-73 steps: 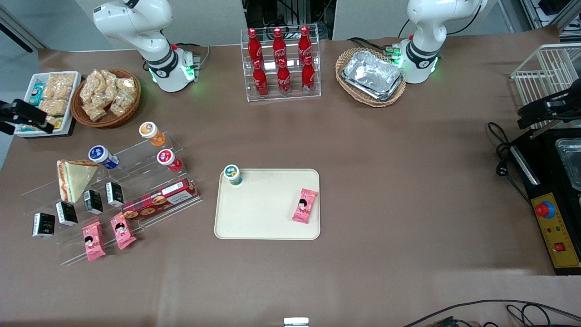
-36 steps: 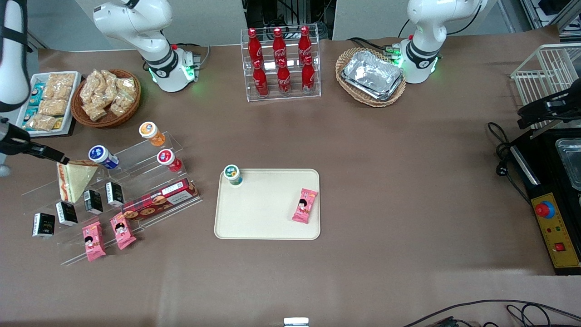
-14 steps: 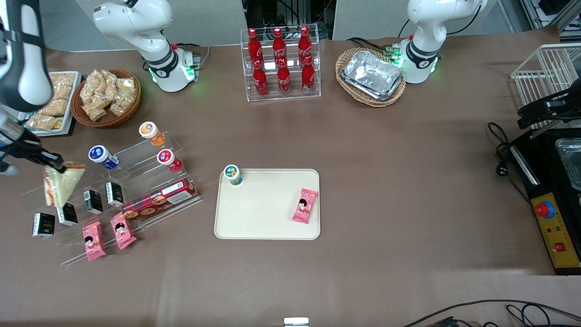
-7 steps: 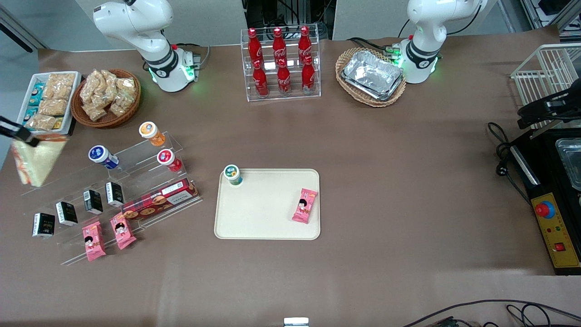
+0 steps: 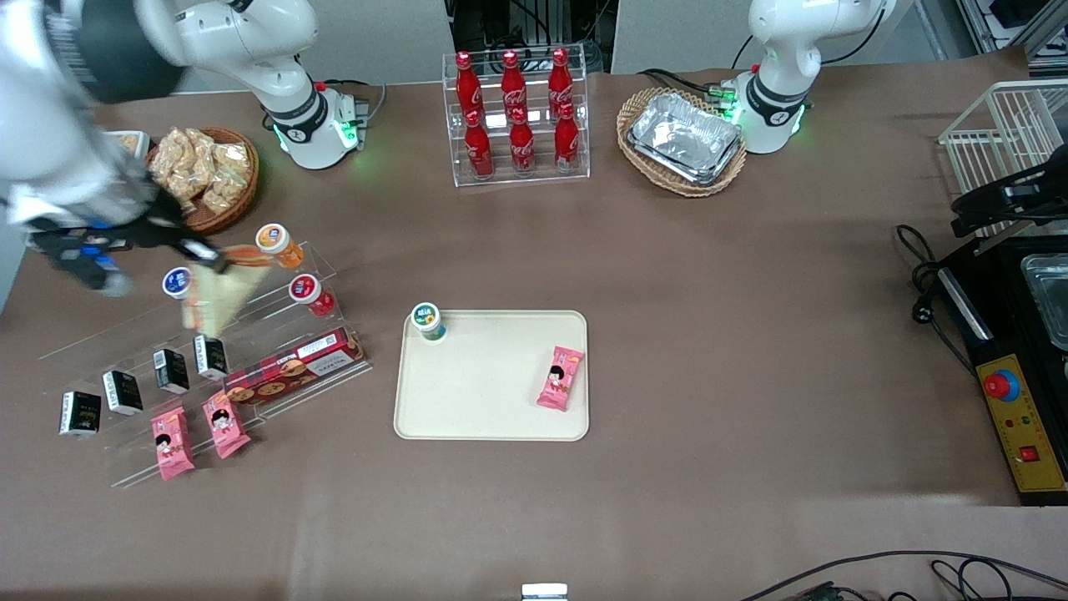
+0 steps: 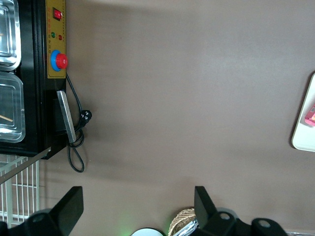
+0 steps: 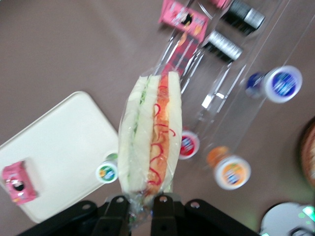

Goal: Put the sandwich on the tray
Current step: 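Carry the sandwich with the right gripper over the cream tray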

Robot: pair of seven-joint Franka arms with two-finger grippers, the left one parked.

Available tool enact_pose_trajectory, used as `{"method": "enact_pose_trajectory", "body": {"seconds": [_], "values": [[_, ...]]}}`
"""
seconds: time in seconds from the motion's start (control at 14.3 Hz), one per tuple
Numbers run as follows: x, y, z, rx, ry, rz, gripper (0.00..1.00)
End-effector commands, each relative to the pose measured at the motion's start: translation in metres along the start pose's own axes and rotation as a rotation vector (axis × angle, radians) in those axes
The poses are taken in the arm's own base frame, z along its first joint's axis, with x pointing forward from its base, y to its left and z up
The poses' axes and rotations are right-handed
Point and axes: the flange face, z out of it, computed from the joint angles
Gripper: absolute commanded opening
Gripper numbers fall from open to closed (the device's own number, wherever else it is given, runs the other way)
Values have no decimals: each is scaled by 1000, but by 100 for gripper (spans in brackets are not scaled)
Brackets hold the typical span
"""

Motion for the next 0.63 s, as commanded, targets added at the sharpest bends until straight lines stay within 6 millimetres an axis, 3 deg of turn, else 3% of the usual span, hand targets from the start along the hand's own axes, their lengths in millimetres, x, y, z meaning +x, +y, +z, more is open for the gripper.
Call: {"method": "enact_pose_trajectory", "body": {"seconds": [0.0,0.28,0.42,0.56], "values": [[-36,-94,7,16,-6,160,0],[-78,-186,57,43,-27,290,0],[-94,-219,95,86,-29,350,0],[-93,-242,135,133,-42,451,0]]}}
